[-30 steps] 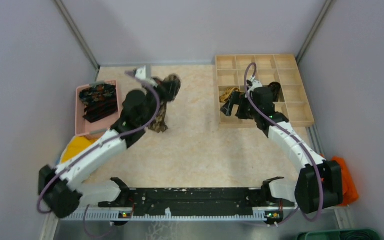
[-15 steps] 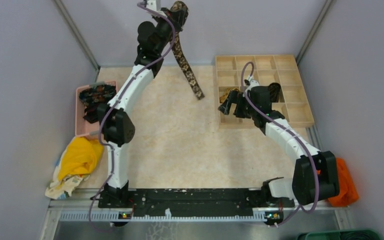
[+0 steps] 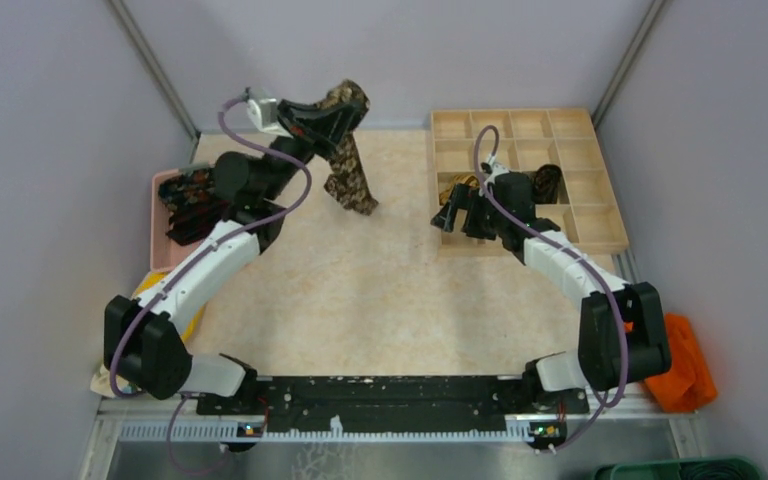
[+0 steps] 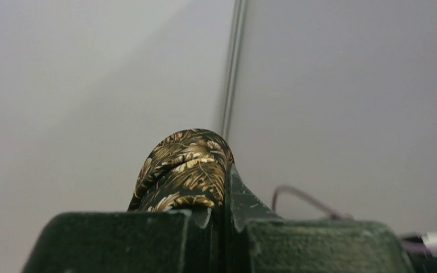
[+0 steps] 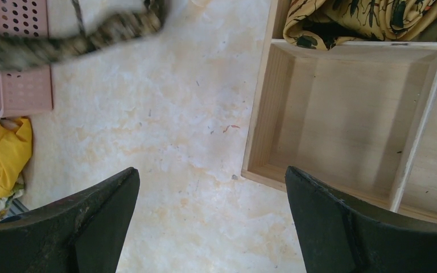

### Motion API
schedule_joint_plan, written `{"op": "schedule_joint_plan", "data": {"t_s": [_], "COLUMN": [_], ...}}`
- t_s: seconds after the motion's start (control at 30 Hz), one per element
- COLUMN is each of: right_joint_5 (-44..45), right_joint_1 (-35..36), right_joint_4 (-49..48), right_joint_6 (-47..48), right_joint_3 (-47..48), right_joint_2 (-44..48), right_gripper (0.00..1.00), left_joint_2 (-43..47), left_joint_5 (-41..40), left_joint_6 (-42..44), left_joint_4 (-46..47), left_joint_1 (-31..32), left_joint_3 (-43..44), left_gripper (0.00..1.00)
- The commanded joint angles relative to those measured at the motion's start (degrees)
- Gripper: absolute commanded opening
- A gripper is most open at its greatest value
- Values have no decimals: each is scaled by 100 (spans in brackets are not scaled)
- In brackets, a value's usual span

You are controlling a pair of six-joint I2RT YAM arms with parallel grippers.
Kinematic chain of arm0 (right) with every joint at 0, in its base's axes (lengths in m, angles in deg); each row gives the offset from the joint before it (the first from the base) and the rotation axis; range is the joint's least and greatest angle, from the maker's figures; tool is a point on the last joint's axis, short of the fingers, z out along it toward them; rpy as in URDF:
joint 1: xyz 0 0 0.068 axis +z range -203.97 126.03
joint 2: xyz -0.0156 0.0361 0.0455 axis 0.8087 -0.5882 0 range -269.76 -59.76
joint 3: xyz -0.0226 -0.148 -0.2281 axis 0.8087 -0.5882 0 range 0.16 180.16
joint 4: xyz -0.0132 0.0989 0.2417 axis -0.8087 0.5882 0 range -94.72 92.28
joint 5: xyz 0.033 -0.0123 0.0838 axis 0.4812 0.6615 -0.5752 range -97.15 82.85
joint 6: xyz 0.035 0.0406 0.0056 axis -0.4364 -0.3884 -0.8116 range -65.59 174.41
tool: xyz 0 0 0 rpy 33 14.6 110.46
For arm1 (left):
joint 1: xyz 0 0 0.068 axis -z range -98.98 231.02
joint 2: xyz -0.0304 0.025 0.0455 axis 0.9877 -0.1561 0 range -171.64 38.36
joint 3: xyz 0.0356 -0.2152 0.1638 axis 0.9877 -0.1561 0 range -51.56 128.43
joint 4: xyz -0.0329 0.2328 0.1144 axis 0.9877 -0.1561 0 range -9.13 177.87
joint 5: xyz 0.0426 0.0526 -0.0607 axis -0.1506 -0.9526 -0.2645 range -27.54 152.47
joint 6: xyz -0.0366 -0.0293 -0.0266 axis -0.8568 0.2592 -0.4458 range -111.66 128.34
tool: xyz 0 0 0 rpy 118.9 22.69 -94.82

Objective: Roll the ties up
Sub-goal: Place the tie at the center of the board.

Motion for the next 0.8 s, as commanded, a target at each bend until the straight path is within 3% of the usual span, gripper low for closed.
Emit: {"op": "schedule_joint_plan", "data": {"t_s": [0.0,0.13,0.37,0.57,0.77], "right_joint_5": [-62,-66,145,-18,-320], "right_joint_1": [99,163,305,435,479], "right_joint_4": [-202,-172,164,632,825], "right_joint_6": [-1,28,225,-40,-471], "right_joint_3": [267,280,814,2727,4772], "right_joint_2": [45,67,393,874,1120], "right_gripper": [99,99,99,99,99], "left_joint_2": [179,262,108,494,961], "left_joint_5": [491,437,860,1244,1968], "left_joint_6": [-618,-1079,-1326,-1449,-551], "left_joint_4": [460,836,602,401,-1290], "left_joint_1": [127,203,626,1557,2466], "left_joint_3": [-1810,-3033,-3835,-4489,-4709], "left_gripper": [0,0,0,0,0]}}
